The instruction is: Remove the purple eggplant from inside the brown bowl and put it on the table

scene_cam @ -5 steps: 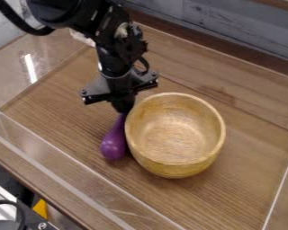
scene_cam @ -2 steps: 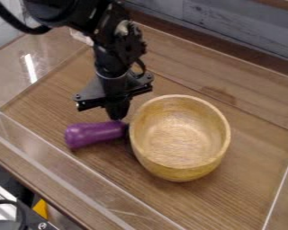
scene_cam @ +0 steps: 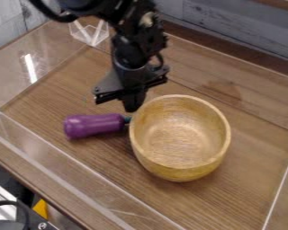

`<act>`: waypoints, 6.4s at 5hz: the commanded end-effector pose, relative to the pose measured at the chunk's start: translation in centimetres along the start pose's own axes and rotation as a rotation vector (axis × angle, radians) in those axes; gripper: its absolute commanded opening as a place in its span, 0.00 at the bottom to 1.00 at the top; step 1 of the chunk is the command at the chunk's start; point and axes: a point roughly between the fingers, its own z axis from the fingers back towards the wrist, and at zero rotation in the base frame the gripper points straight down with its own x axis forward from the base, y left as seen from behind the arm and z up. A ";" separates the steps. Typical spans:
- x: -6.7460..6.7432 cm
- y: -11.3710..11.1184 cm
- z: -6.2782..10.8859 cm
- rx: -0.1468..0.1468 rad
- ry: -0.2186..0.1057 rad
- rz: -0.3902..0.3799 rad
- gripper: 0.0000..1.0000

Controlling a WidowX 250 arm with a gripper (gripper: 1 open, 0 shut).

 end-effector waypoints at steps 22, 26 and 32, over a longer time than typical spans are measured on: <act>-8.1 2.4 0.2 0.022 -0.211 -0.353 0.00; -6.2 4.1 -1.4 0.098 -0.243 -0.341 0.00; -8.2 5.5 -0.9 0.161 -0.269 -0.466 1.00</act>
